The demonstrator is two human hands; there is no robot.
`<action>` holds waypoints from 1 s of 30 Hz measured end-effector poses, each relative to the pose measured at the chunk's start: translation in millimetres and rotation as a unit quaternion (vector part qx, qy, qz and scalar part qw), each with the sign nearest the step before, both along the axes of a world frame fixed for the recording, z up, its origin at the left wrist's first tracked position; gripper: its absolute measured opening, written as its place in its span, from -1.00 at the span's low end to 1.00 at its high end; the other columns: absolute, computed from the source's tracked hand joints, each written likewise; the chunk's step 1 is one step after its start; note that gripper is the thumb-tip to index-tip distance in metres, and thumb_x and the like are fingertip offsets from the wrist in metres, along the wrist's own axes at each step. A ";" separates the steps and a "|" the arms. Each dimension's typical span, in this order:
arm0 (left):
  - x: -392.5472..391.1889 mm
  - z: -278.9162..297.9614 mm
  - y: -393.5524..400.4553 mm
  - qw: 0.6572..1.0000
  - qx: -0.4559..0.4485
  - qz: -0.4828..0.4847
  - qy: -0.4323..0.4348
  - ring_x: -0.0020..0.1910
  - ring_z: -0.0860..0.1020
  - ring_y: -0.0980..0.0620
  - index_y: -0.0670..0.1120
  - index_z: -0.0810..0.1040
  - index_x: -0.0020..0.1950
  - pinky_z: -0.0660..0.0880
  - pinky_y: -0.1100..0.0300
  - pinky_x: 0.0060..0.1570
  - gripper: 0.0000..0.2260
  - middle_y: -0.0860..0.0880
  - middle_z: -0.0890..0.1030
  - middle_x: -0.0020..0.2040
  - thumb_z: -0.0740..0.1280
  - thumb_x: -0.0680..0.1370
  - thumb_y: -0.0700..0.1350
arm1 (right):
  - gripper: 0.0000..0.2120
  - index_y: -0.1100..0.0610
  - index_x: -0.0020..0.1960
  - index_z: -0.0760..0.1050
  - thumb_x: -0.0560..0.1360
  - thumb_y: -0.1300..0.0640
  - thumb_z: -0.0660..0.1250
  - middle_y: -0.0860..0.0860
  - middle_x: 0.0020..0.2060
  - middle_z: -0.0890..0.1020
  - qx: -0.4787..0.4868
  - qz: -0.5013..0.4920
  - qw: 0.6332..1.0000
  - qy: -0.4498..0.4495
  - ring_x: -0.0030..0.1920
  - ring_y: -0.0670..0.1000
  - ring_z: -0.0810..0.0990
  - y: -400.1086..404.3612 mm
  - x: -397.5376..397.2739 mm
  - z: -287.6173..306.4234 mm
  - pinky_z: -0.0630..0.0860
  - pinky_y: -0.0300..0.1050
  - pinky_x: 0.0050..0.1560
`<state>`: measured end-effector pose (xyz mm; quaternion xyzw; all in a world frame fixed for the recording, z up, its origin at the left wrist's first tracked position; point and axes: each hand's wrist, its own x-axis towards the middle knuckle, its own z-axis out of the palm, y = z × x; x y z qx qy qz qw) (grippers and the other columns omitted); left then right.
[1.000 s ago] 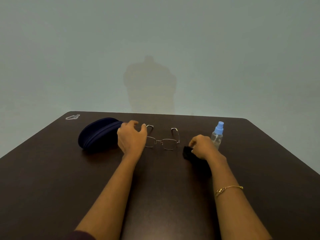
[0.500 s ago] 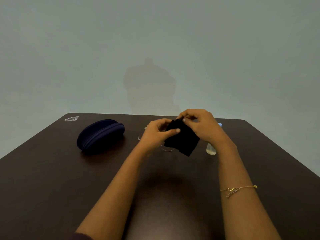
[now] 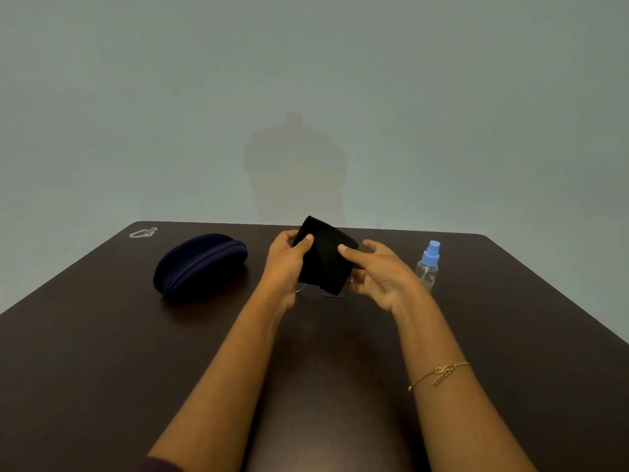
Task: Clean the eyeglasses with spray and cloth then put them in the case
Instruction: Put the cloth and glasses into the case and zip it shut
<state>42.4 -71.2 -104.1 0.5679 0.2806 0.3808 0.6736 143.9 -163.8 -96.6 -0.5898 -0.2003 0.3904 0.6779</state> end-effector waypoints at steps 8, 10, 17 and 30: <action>1.2 1.2 3.7 0.991 0.109 0.053 0.057 -0.13 0.50 0.00 0.04 0.44 -0.18 0.41 0.26 -0.31 -0.81 -0.07 0.54 -0.10 0.19 0.56 -0.22 | -0.84 0.07 -0.02 0.46 0.49 0.30 0.27 0.05 -0.14 0.57 0.048 -0.062 0.995 -0.053 -0.17 0.00 0.58 1.6 3.2 5.3 0.57 -0.13 -0.27; -0.7 3.3 3.3 0.987 0.142 0.037 0.066 -0.06 0.53 -0.02 0.00 0.55 -0.17 0.45 0.27 -0.24 -0.79 -0.09 0.59 -0.07 0.21 0.55 -0.24 | -0.75 0.17 0.07 0.49 0.43 0.38 0.32 0.03 -0.13 0.60 0.072 -0.026 0.993 -0.087 -0.13 -0.03 0.60 -0.9 5.1 4.7 0.59 -0.19 -0.18; -5.9 5.8 9.7 0.925 0.312 -0.003 0.218 0.09 0.51 -0.02 -0.12 0.54 0.16 0.46 0.18 0.11 -0.65 -0.10 0.56 0.13 0.45 0.38 -0.22 | -0.63 0.17 0.11 0.53 0.34 0.40 0.41 0.06 -0.08 0.60 -0.005 -0.042 0.953 -0.300 -0.04 0.01 0.57 -6.1 11.5 2.7 0.55 -0.20 -0.08; -36.5 17.8 39.4 0.857 0.439 0.101 0.249 0.03 0.55 -0.03 -0.16 0.63 -0.02 0.39 0.17 0.08 -0.80 -0.10 0.65 0.00 0.39 0.45 -0.06 | -0.99 0.08 -0.11 0.48 0.49 0.16 0.31 0.09 -0.03 0.61 0.026 -0.071 0.969 -0.237 0.05 0.07 0.57 3.1 2.1 2.4 0.55 0.08 0.12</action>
